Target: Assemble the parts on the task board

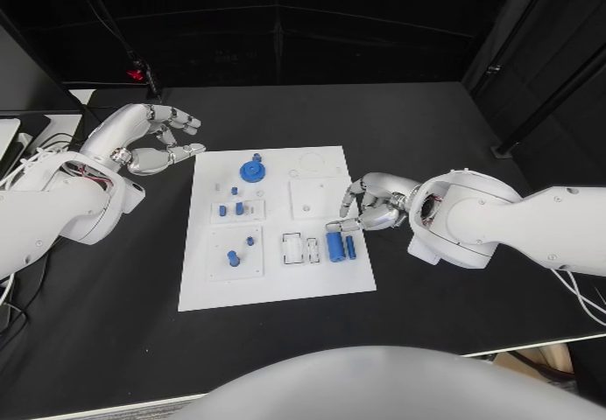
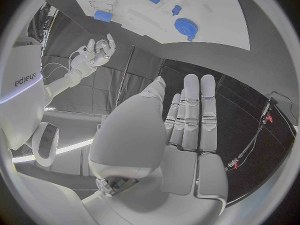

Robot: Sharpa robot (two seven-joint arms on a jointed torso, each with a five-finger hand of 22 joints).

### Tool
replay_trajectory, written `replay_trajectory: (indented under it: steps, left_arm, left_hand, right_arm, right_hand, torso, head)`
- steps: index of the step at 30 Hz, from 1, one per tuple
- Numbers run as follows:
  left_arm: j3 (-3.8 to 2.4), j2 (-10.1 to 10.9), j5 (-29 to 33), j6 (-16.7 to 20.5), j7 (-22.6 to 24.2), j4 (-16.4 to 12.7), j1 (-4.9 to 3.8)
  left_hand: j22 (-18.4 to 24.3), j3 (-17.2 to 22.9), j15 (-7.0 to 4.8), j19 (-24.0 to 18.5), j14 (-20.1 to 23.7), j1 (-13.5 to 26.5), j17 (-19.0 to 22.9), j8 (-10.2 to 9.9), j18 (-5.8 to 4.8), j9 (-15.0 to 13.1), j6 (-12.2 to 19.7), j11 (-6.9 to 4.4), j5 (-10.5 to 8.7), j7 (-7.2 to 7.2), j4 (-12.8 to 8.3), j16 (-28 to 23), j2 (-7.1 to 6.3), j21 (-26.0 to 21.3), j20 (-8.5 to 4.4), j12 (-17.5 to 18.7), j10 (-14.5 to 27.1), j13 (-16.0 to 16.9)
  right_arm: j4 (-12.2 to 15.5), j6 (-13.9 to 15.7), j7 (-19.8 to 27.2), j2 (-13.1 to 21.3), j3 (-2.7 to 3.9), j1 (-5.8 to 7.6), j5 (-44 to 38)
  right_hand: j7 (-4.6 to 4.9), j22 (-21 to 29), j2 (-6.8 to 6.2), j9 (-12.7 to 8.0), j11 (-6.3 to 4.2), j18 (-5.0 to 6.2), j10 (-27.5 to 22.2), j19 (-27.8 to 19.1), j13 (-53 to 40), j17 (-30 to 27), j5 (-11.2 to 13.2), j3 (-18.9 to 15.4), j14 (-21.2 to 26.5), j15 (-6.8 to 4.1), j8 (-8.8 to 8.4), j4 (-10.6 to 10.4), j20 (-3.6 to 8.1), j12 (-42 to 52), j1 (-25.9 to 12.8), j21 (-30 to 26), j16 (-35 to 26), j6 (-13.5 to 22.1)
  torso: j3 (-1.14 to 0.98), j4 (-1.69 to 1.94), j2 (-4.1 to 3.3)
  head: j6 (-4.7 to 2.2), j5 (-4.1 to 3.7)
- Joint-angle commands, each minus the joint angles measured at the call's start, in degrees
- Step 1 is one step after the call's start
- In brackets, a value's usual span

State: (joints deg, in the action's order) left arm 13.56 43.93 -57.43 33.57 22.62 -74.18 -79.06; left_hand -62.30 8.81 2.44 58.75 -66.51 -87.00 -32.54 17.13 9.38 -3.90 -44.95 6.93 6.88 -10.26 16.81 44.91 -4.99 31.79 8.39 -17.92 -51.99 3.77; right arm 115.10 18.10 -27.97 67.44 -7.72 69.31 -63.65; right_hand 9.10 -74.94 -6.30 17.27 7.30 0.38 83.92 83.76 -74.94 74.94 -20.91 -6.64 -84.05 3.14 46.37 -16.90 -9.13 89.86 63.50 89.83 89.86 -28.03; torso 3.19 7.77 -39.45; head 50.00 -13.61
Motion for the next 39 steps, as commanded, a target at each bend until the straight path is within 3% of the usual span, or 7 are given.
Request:
replay_trajectory:
  steps: [1,9,19,39]
  left_arm:
    - [-0.05,0.1,0.5,-0.4,0.8,0.0,-0.07]
    - [-0.05,0.1,0.5,-0.6,0.7,0.0,-0.07]
    - [-0.05,0.2,0.5,-0.6,0.7,-0.1,-0.08]
    - [-0.05,0.4,0.5,-0.8,0.7,0.0,-0.07]
  left_hand:
    - [0.1,-0.3,0.07,0.4,-0.4,0.2,0.1,-0.3,1.02,0.0,-0.1,-0.02,0.33,-0.09,0.0,-0.4,0.2,-0.3,-0.01,-0.3,-0.2,-0.1]
    - [0.1,-0.3,0.08,0.4,-0.5,0.2,0.1,-0.3,1.02,0.0,-0.1,-0.02,0.35,-0.09,0.0,-0.4,0.23,-0.3,-0.01,-0.3,-0.3,-0.1]
    - [0.1,-0.3,0.08,0.4,-0.5,0.2,0.1,-0.3,1.02,0.0,-0.1,-0.02,0.35,-0.09,0.0,-0.4,0.23,-0.3,-0.01,-0.3,-0.3,-0.1]
    - [0.1,-0.4,0.08,0.4,-0.5,0.3,0.1,-0.3,1.01,0.0,-0.1,-0.03,0.39,-0.08,0.0,-0.4,0.29,-0.4,0.0,-0.3,-0.3,-0.1]
  right_arm:
    - [0.7,-2.7,-8.4,-0.2,-0.01,-0.14,-7.0]
    - [1.2,-4.2,-12.3,-1.4,-0.03,-0.66,-8.3]
    - [-0.3,-6.3,-14.0,-3.5,-0.03,-1.0,-6.1]
    - [-2.8,-11.2,-15.4,-6.9,-0.02,-2.06,-6.3]
  right_hand:
    - [2.33,-15.1,0.33,0.0,0.31,-0.38,6.1,6.2,-15.1,15.1,-0.4,0.3,-5.9,0.24,0.8,0.0,-0.39,0.1,-0.2,0.2,0.1,-1.3]
    - [1.2,-15.1,1.56,0.2,-0.73,-0.38,6.1,6.2,-15.1,15.1,-1.1,0.4,-5.9,-0.04,2.57,0.0,-0.23,0.1,-1.4,0.2,0.1,-4.3]
    - [0.78,-15.1,3.4,-0.2,-1.18,-0.38,6.1,6.2,-15.1,15.1,0.1,0.5,-5.9,-0.22,2.22,0.0,-0.05,0.1,-3.4,0.2,0.1,-5.2]
    - [0.57,-15.1,4.65,-0.9,-1.41,-0.38,6.1,6.2,-15.1,15.1,2.2,0.3,-5.9,-0.4,1.25,0.1,0.13,0.1,-4.3,0.2,0.1,-6.0]
  torso:
    - [0.08,-0.08,0.05]
    - [0.09,-0.12,0.1]
    - [-0.02,0.05,0.08]
    - [0.02,-0.02,0.13]
  head:
    - [0.0,-0.29]
    - [0.0,-0.55]
    - [0.0,-0.6]
    - [0.0,-0.31]
